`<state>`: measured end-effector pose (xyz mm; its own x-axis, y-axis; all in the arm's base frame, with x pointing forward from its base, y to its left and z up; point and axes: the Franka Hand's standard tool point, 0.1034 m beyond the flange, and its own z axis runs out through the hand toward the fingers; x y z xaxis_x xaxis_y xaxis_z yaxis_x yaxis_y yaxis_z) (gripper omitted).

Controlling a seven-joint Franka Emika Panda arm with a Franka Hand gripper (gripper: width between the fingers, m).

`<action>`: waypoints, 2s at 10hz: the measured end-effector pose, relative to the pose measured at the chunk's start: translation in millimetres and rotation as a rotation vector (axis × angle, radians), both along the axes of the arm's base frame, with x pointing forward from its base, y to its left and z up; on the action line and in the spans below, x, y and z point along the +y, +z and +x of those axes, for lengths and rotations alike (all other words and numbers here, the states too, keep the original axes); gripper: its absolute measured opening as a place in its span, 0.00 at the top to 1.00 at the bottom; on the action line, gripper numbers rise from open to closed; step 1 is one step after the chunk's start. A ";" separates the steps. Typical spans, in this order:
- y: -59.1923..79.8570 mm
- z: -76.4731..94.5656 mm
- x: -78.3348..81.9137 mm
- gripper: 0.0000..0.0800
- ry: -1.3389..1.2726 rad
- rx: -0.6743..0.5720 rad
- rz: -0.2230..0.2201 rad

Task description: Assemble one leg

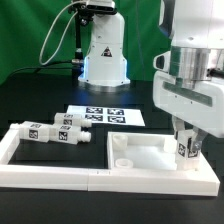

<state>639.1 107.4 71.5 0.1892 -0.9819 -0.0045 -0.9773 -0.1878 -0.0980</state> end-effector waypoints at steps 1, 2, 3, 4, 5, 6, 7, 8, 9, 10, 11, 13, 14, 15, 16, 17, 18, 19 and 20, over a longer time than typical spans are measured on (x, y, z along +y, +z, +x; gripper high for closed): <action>0.1 0.0 2.4 0.64 -0.167 0.001 0.019; -0.3 -0.1 2.0 0.64 -0.303 -0.007 0.054; 0.0 0.0 2.2 0.64 -0.399 -0.003 0.071; 0.2 0.1 3.0 0.64 -0.446 -0.002 0.076; 0.0 0.1 2.7 0.64 -0.501 0.000 0.082; 0.0 0.1 2.8 0.64 -0.520 0.001 0.084; 0.0 0.1 2.6 0.64 -0.538 0.002 0.086; -0.2 0.0 2.7 0.64 -0.530 0.002 0.085; -0.6 -0.2 2.8 0.64 -0.527 0.002 0.084; -0.1 -0.2 2.9 0.43 -0.416 -0.003 0.067; 0.6 -0.5 5.2 0.25 -0.282 -0.007 0.054; 1.9 0.4 9.4 0.20 0.025 -0.018 0.027; 1.5 -0.1 11.3 0.19 0.168 -0.022 0.014; 0.3 -2.5 16.5 0.19 0.189 -0.019 0.007; 0.2 -2.6 16.7 0.19 0.274 -0.022 -0.002; 0.1 -2.3 15.1 0.19 0.327 -0.024 -0.008; 0.1 -2.3 15.0 0.19 0.377 -0.026 -0.013; 0.4 -1.4 11.9 0.19 0.589 -0.029 -0.048; -2.6 -2.1 6.9 0.19 0.782 -0.030 -0.071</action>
Offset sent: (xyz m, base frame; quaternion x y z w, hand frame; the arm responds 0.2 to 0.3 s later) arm 0.0107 0.0062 0.0103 0.0381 -0.0171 0.1968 0.9796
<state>636.9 114.3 68.9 0.8244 -0.5617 0.0692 -0.5563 -0.8267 -0.0842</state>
